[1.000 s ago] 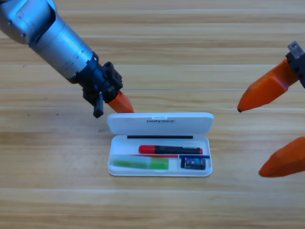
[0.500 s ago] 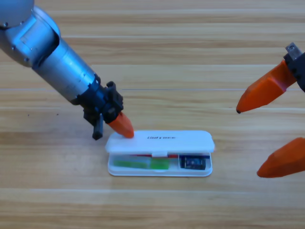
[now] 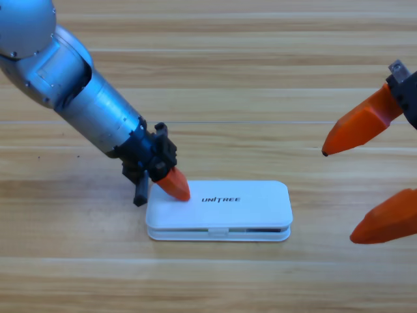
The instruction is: Clean up eraser and pencils
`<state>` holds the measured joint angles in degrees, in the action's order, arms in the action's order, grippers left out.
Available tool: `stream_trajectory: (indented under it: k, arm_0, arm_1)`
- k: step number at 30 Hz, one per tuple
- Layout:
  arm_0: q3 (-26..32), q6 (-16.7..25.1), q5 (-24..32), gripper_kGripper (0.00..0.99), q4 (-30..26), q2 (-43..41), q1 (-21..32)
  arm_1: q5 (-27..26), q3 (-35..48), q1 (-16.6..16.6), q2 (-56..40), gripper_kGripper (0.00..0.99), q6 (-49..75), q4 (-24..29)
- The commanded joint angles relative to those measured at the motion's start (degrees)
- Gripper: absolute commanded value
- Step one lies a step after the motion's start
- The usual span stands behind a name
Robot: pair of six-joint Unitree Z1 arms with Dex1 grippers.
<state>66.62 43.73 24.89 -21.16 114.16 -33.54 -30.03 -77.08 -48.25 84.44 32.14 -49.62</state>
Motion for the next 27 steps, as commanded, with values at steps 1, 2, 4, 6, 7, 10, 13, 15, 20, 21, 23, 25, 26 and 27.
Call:
stream_trajectory:
  k: [1,2,4,6,7,10,13,15,20,21,23,25,26,27]
  arm_0:
    - [-2.0,0.3,-0.9,0.0,1.5,3.3,-2.5]
    - [-2.1,0.3,-1.0,0.0,1.7,3.4,-2.7]
    - [-2.2,0.2,-1.2,0.0,1.9,3.8,-2.8]
    - [-2.5,0.1,-1.3,0.0,2.4,4.0,-3.1]
    - [-2.8,0.1,-1.5,0.0,2.8,4.1,-3.1]
    - [-3.3,0.0,-1.7,0.0,3.3,4.2,-3.4]
    - [-4.0,0.0,-1.8,0.0,3.9,4.3,-3.6]
    - [-4.6,0.0,-2.0,0.0,4.6,4.4,-3.8]
    - [-5.7,0.0,-2.3,0.0,5.7,5.1,-4.4]
    - [-6.0,0.0,-2.3,0.0,6.0,5.2,-4.5]
    - [-6.4,0.0,-2.3,0.0,6.5,5.5,-4.6]
    - [-6.8,0.0,-2.3,0.0,6.9,5.6,-4.6]
    - [-7.0,0.0,-2.3,0.0,7.3,5.6,-4.6]
    - [-7.1,0.0,-2.3,0.0,7.3,5.6,-4.6]
  arm_1:
    - [-0.8,1.2,-0.2,2.7,0.962,-0.6,1.1]
    - [-0.8,1.2,-0.2,2.8,0.962,-0.6,1.1]
    - [-0.8,1.2,-0.2,2.9,0.962,-0.6,1.1]
    - [-0.8,1.2,-0.2,3.2,0.962,-0.6,1.1]
    - [-0.8,1.2,-0.2,3.2,0.962,-0.6,1.1]
    - [-0.8,1.2,-0.2,3.4,0.962,-0.6,1.1]
    - [-0.8,1.2,-0.2,3.4,0.962,-0.6,1.1]
    - [-0.8,1.2,-0.2,3.4,0.962,-0.6,1.1]
    - [-0.8,1.2,-0.2,3.5,0.962,-0.5,1.1]
    - [-0.8,1.1,-0.2,3.5,0.962,-0.6,1.1]
    - [-0.8,1.1,-0.2,3.5,0.962,-0.6,1.1]
    - [-0.8,1.2,-0.2,3.6,0.962,-0.6,1.1]
    - [-0.8,1.1,-0.2,3.6,0.962,-0.6,1.1]
    - [-0.8,1.1,-0.2,3.6,0.962,-0.6,1.1]
